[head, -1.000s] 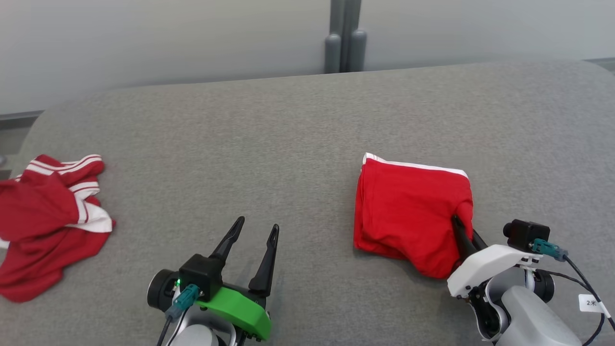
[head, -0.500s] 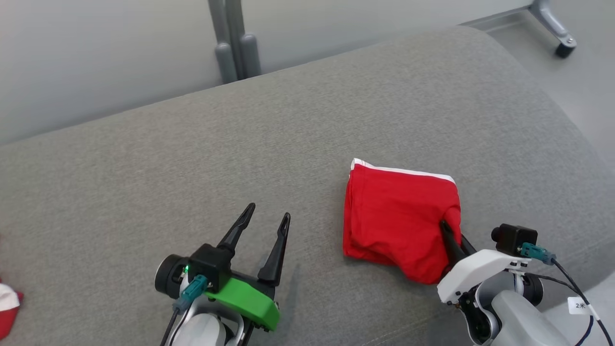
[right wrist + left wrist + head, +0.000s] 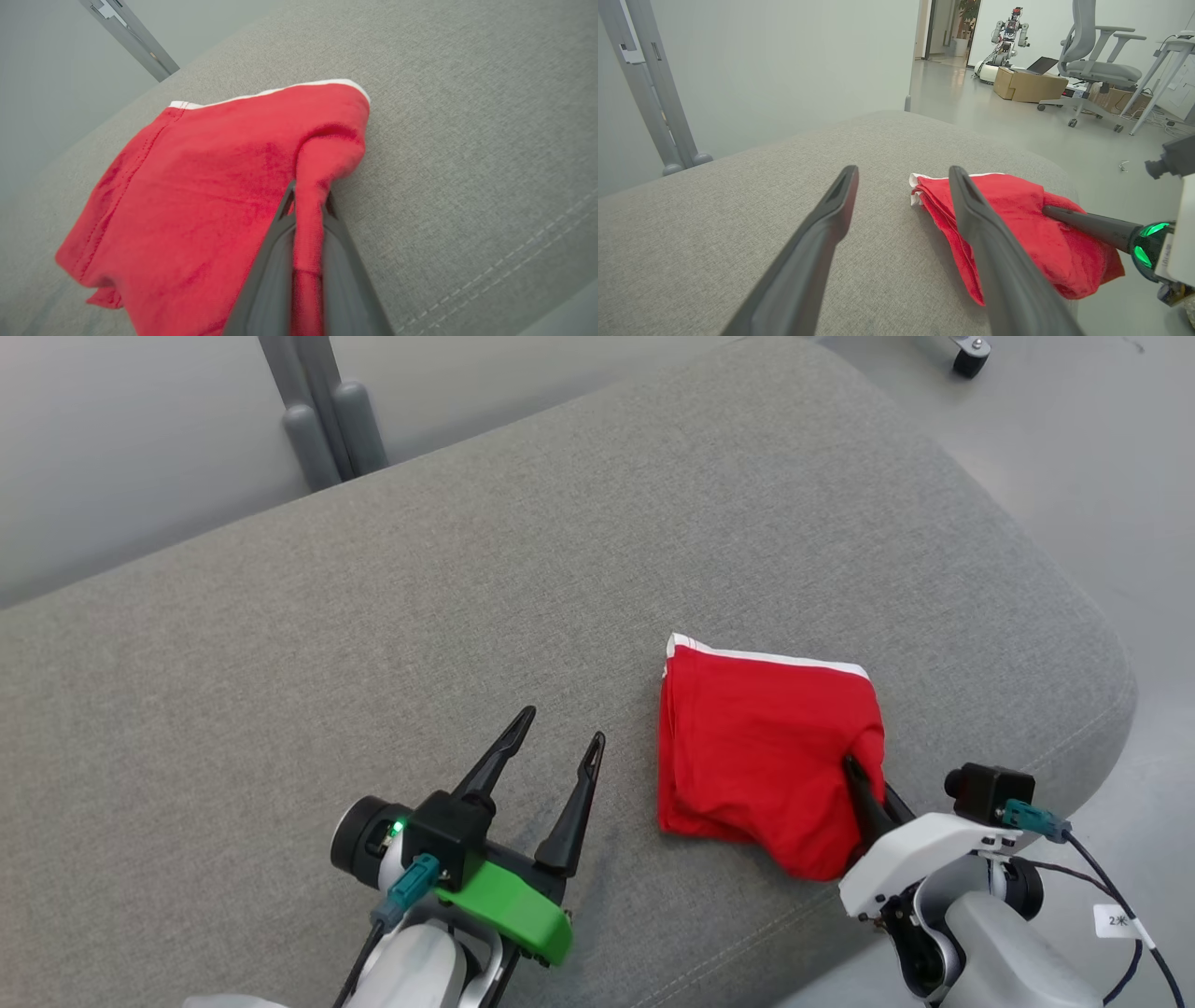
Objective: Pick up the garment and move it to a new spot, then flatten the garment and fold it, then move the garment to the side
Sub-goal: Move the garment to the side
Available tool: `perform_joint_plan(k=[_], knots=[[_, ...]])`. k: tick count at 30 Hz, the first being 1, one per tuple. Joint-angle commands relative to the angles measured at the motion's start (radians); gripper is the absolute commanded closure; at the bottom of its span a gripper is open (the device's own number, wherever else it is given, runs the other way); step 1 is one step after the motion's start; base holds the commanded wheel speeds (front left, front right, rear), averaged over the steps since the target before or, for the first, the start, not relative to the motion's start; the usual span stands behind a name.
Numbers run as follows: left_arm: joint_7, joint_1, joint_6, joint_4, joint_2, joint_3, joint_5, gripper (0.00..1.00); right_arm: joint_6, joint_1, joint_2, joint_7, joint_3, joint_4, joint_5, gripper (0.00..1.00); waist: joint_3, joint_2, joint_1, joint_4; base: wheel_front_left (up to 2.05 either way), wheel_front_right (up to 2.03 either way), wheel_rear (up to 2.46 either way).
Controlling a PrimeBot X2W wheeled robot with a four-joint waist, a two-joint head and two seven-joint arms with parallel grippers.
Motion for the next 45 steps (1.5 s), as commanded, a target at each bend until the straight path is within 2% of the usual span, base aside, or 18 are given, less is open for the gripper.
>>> perform_joint_plan(k=[1,12,18,23,35,40,45], knots=[[0.001,-0.019,0.002,-0.006,0.006,-0.013,0.004,0.0,0.0,-0.026,0.002,-0.003,0.012,0.0,-0.009,1.0,0.033,-0.0001,0.0,0.006,0.0,0.0,0.0],[0.001,-0.061,0.002,0.003,0.016,-0.053,0.012,0.0,0.0,-0.237,-0.049,-0.003,0.074,-0.038,-0.055,1.0,0.125,-0.0001,0.0,0.1,0.0,0.0,0.0],[0.001,-0.079,0.002,0.004,0.021,-0.068,0.006,0.0,0.0,-0.397,-0.11,0.002,0.138,-0.027,-0.072,1.0,0.154,-0.0001,0.0,0.156,0.0,0.0,0.0],[0.0,-0.104,0.002,-0.014,0.025,-0.082,0.014,0.0,0.0,-0.52,-0.198,0.03,0.164,0.075,-0.111,1.0,0.201,-0.0001,0.0,0.21,0.0,0.0,0.0],[0.0,-0.155,0.002,-0.104,0.038,-0.113,0.014,0.0,0.0,-0.699,-0.383,0.022,0.07,0.416,-0.225,1.0,0.331,-0.0001,0.0,0.335,0.0,0.0,0.0],[0.001,-0.154,0.002,-0.12,0.047,-0.11,0.016,0.0,0.0,-0.735,-0.435,0.017,0.033,0.491,-0.256,1.0,0.356,-0.0001,0.0,0.362,0.0,0.0,0.0],[0.0,-0.147,0.002,-0.125,0.049,-0.107,0.016,0.0,0.0,-0.74,-0.462,0.014,0.005,0.52,-0.287,1.0,0.367,-0.0001,0.0,0.375,0.0,0.0,0.0]])
